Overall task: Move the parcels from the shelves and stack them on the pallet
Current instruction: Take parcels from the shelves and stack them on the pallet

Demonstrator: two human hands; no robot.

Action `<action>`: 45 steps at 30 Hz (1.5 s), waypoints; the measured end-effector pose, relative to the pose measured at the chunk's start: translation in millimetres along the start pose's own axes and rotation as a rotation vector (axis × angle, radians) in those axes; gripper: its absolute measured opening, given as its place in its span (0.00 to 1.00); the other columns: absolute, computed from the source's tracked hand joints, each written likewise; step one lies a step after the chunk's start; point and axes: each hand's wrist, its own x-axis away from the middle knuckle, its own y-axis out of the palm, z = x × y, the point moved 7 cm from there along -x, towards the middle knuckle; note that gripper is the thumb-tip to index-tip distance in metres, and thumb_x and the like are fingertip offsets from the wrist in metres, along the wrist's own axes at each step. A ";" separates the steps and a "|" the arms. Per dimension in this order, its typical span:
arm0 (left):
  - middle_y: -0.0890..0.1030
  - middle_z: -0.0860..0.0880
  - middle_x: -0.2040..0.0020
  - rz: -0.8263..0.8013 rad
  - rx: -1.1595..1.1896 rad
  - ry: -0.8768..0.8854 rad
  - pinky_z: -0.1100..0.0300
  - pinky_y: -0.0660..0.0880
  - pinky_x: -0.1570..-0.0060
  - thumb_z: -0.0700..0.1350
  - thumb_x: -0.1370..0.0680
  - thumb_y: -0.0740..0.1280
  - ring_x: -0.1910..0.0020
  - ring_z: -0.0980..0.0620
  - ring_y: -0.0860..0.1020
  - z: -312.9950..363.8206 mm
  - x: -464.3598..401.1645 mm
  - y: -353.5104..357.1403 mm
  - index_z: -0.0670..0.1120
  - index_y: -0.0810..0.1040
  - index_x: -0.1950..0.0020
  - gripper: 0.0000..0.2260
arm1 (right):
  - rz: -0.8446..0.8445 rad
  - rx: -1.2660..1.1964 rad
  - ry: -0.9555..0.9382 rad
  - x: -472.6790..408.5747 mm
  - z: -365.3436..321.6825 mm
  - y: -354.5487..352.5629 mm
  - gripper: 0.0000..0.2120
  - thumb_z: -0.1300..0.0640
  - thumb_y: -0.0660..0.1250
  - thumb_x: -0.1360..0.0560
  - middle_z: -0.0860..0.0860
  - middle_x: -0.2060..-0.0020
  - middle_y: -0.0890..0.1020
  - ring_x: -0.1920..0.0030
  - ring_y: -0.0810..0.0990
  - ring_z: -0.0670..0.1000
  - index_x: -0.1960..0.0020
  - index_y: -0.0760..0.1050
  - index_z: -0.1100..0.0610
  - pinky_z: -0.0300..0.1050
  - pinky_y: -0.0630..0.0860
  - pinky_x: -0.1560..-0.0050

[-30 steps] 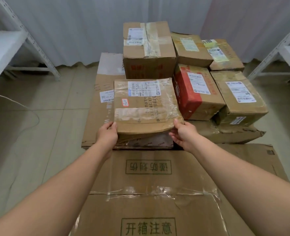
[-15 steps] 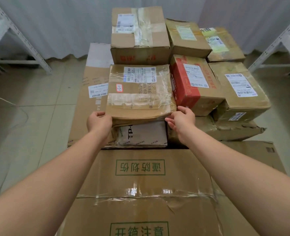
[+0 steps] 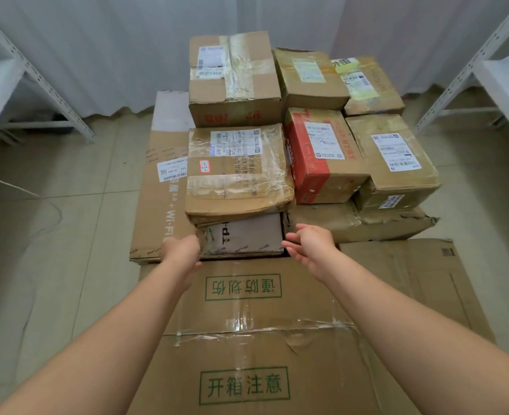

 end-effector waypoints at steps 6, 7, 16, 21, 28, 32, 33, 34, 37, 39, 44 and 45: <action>0.76 0.40 0.41 -0.235 -0.063 -0.093 0.56 0.78 0.60 0.38 0.18 0.60 0.55 0.45 0.79 -23.9 85.1 1.4 0.39 0.73 0.33 0.14 | -0.073 -0.090 0.099 68.8 12.9 -25.9 0.14 0.67 0.53 0.19 0.58 0.50 0.82 0.53 0.81 0.53 0.40 0.74 0.60 0.42 0.79 0.54; 0.76 0.39 0.40 -0.261 -0.068 -0.094 0.56 0.78 0.59 0.38 0.17 0.60 0.54 0.44 0.80 -26.6 99.5 -0.2 0.39 0.74 0.34 0.13 | -0.090 -0.093 0.105 82.4 14.6 -30.8 0.13 0.67 0.54 0.19 0.58 0.50 0.82 0.53 0.81 0.52 0.40 0.74 0.60 0.42 0.78 0.54; 0.79 0.42 0.50 -0.350 -0.058 -0.012 0.55 0.79 0.57 0.39 0.17 0.60 0.55 0.45 0.79 -12.3 208.6 -29.9 0.40 0.77 0.40 0.09 | -0.098 -0.230 0.073 198.2 19.9 -89.2 0.09 0.65 0.57 0.19 0.56 0.55 0.82 0.57 0.80 0.51 0.45 0.75 0.59 0.42 0.78 0.53; 0.79 0.43 0.50 -0.430 -0.067 0.038 0.57 0.78 0.61 0.39 0.18 0.60 0.58 0.46 0.80 -11.3 271.0 -49.2 0.42 0.78 0.41 0.09 | -0.060 -0.357 0.028 266.7 30.0 -119.5 0.10 0.65 0.57 0.19 0.55 0.57 0.82 0.58 0.80 0.50 0.44 0.76 0.59 0.41 0.77 0.58; 0.81 0.44 0.53 -0.554 -0.089 0.073 0.57 0.76 0.64 0.39 0.19 0.62 0.61 0.48 0.79 -21.1 361.3 -64.4 0.43 0.78 0.46 0.06 | -0.065 -0.492 -0.059 365.4 51.2 -159.9 0.10 0.66 0.58 0.20 0.55 0.55 0.83 0.55 0.81 0.51 0.45 0.77 0.59 0.42 0.78 0.58; 0.81 0.45 0.55 -0.653 -0.148 0.128 0.57 0.76 0.63 0.39 0.20 0.63 0.60 0.48 0.79 -25.6 430.2 -47.1 0.43 0.78 0.50 0.04 | -0.032 -0.563 -0.127 417.6 62.3 -208.2 0.11 0.66 0.56 0.20 0.54 0.58 0.82 0.58 0.79 0.50 0.48 0.76 0.58 0.41 0.77 0.54; 0.81 0.45 0.55 -0.684 -0.166 0.137 0.57 0.77 0.62 0.39 0.20 0.63 0.59 0.48 0.79 -29.3 448.7 -39.9 0.43 0.77 0.50 0.04 | -0.009 -0.579 -0.137 428.0 66.5 -223.6 0.11 0.66 0.55 0.19 0.54 0.58 0.81 0.59 0.79 0.49 0.48 0.75 0.58 0.41 0.77 0.55; 0.81 0.45 0.54 -0.716 -0.181 0.143 0.56 0.77 0.59 0.39 0.20 0.63 0.59 0.48 0.79 -34.3 467.0 -33.3 0.43 0.77 0.49 0.04 | 0.018 -0.591 -0.142 436.9 72.5 -239.2 0.11 0.66 0.55 0.19 0.53 0.59 0.81 0.60 0.79 0.49 0.48 0.75 0.57 0.40 0.77 0.56; 0.81 0.45 0.55 -0.822 -0.241 0.172 0.56 0.77 0.58 0.39 0.20 0.63 0.60 0.48 0.79 -51.8 523.2 -8.9 0.43 0.77 0.48 0.04 | 0.093 -0.644 -0.167 462.7 89.9 -293.0 0.11 0.65 0.56 0.20 0.52 0.61 0.82 0.63 0.79 0.47 0.49 0.76 0.57 0.38 0.77 0.64; 0.81 0.45 0.55 -0.872 -0.281 0.201 0.57 0.76 0.60 0.39 0.19 0.63 0.60 0.48 0.79 -63.4 559.3 7.1 0.43 0.77 0.48 0.04 | 0.146 -0.688 -0.189 480.6 103.1 -331.3 0.11 0.65 0.57 0.20 0.52 0.62 0.82 0.64 0.80 0.47 0.48 0.77 0.57 0.38 0.76 0.68; 0.80 0.45 0.57 -1.006 -0.401 0.301 0.59 0.74 0.62 0.40 0.18 0.61 0.61 0.49 0.77 -107.5 657.5 47.9 0.42 0.78 0.49 0.06 | 0.279 -0.725 -0.300 540.0 139.5 -432.0 0.11 0.66 0.57 0.20 0.54 0.61 0.82 0.63 0.79 0.48 0.47 0.77 0.59 0.39 0.76 0.61; 0.79 0.44 0.56 -1.035 -0.427 0.309 0.59 0.74 0.61 0.39 0.18 0.61 0.61 0.49 0.77 -121.4 677.9 55.6 0.42 0.78 0.50 0.06 | 0.306 -0.724 -0.311 551.0 150.5 -453.0 0.11 0.66 0.57 0.21 0.54 0.60 0.82 0.63 0.79 0.49 0.46 0.77 0.59 0.38 0.76 0.60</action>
